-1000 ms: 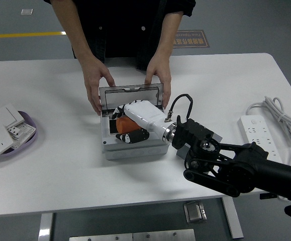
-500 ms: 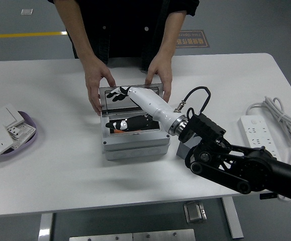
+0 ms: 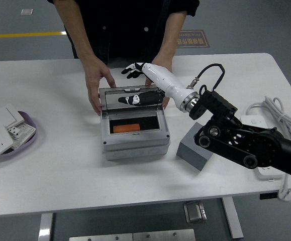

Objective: Pick up the cylinder from the cube,place it in the box,flap close box

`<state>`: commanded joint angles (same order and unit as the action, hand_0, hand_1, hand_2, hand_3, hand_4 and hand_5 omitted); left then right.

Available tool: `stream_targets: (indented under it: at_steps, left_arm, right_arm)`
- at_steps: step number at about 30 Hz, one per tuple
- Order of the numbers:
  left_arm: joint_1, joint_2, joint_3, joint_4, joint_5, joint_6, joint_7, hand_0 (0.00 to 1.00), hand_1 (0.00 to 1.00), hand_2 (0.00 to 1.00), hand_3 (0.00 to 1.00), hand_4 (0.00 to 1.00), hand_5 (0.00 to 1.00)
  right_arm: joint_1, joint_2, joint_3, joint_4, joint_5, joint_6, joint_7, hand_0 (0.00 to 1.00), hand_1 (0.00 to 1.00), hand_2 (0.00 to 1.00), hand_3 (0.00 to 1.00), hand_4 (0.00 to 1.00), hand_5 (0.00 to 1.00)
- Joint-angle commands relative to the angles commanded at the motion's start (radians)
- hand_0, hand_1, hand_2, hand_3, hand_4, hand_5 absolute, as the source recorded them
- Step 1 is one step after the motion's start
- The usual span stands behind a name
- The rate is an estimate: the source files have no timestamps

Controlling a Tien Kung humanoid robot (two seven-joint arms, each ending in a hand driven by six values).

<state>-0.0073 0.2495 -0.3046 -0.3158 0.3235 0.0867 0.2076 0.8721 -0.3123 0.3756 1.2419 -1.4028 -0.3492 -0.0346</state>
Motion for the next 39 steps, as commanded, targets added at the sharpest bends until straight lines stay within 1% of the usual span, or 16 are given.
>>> stream_targets:
  at_steps: [2, 4, 5, 7, 10, 16, 17, 22, 23, 27, 28, 29, 34, 39]
  left_arm:
    - [-0.001, 0.001, -0.002, 0.0, 0.004, 0.0, 0.001, 0.614, 0.637, 0.626, 0.631, 0.683, 0.247]
    - [-0.002, 0.001, -0.001, 0.0, 0.003, 0.0, 0.001, 0.614, 0.637, 0.626, 0.631, 0.683, 0.247]
    - [-0.002, 0.0, -0.001, 0.0, 0.003, 0.0, 0.001, 0.614, 0.636, 0.626, 0.63, 0.683, 0.246]
    - [-0.003, 0.0, -0.001, 0.0, 0.003, 0.0, 0.001, 0.614, 0.636, 0.626, 0.63, 0.683, 0.246]
    - [-0.002, -0.001, 0.0, 0.0, 0.003, 0.0, 0.0, 0.614, 0.636, 0.626, 0.63, 0.683, 0.246]
    - [0.001, -0.006, 0.002, -0.001, 0.004, 0.0, 0.002, 0.614, 0.636, 0.626, 0.63, 0.683, 0.248]
    - [0.001, -0.007, 0.004, -0.001, 0.002, 0.0, 0.001, 0.614, 0.636, 0.626, 0.63, 0.682, 0.248]
    - [0.004, -0.01, 0.012, -0.002, -0.008, 0.0, -0.003, 0.614, 0.636, 0.626, 0.63, 0.682, 0.248]
    - [0.004, -0.01, 0.012, -0.002, -0.009, 0.0, -0.003, 0.612, 0.636, 0.626, 0.63, 0.682, 0.248]
    - [0.006, -0.01, 0.014, -0.002, -0.012, 0.001, -0.004, 0.612, 0.636, 0.626, 0.63, 0.682, 0.248]
    - [0.006, -0.011, 0.014, -0.002, -0.013, 0.001, -0.004, 0.612, 0.636, 0.626, 0.63, 0.682, 0.248]
    - [0.006, -0.011, 0.014, -0.002, -0.013, 0.001, -0.004, 0.614, 0.635, 0.626, 0.63, 0.682, 0.247]
    - [0.006, -0.013, 0.016, -0.002, -0.015, 0.001, -0.005, 0.614, 0.635, 0.626, 0.63, 0.682, 0.247]
    - [0.008, -0.014, 0.014, -0.002, -0.016, 0.002, -0.005, 0.613, 0.636, 0.626, 0.63, 0.682, 0.248]
  right_arm:
    - [0.013, 0.002, -0.018, -0.038, 0.021, 0.001, 0.01, 0.754, 0.674, 0.672, 0.731, 0.932, 0.435]
    - [0.019, 0.002, -0.031, -0.057, 0.036, 0.0, 0.015, 0.754, 0.674, 0.672, 0.731, 0.932, 0.435]
    - [0.021, 0.001, -0.036, -0.062, 0.041, 0.0, 0.017, 0.746, 0.667, 0.664, 0.726, 0.914, 0.428]
    - [0.018, -0.004, -0.047, -0.061, 0.048, -0.002, 0.018, 0.746, 0.667, 0.664, 0.726, 0.914, 0.428]
    - [0.008, -0.013, -0.059, -0.041, 0.047, -0.003, 0.017, 0.746, 0.667, 0.664, 0.726, 0.914, 0.428]
    - [-0.031, -0.033, -0.048, 0.03, 0.033, -0.011, 0.016, 0.743, 0.658, 0.659, 0.723, 0.905, 0.425]
    - [-0.039, -0.039, -0.043, 0.047, 0.029, -0.012, 0.016, 0.71, 0.655, 0.657, 0.723, 0.901, 0.422]
    - [-0.077, -0.077, -0.026, 0.134, -0.026, -0.017, 0.001, 0.71, 0.655, 0.657, 0.723, 0.901, 0.422]
    - [-0.083, -0.084, -0.026, 0.15, -0.038, -0.018, -0.003, 0.685, 0.644, 0.653, 0.722, 0.898, 0.42]
    - [-0.115, -0.104, -0.038, 0.207, -0.055, -0.022, -0.01, 0.685, 0.644, 0.653, 0.722, 0.898, 0.42]
    - [-0.122, -0.106, -0.043, 0.214, -0.054, -0.023, -0.011, 0.685, 0.644, 0.653, 0.722, 0.898, 0.42]
    - [-0.129, -0.108, -0.05, 0.219, -0.052, -0.024, -0.011, 0.632, 0.638, 0.654, 0.722, 0.889, 0.417]
    - [-0.16, -0.11, -0.055, 0.218, -0.029, -0.035, 0.004, 0.632, 0.638, 0.654, 0.722, 0.889, 0.417]
    - [-0.192, -0.126, -0.012, 0.217, 0.001, -0.046, 0.025, 0.624, 0.64, 0.655, 0.724, 0.882, 0.424]
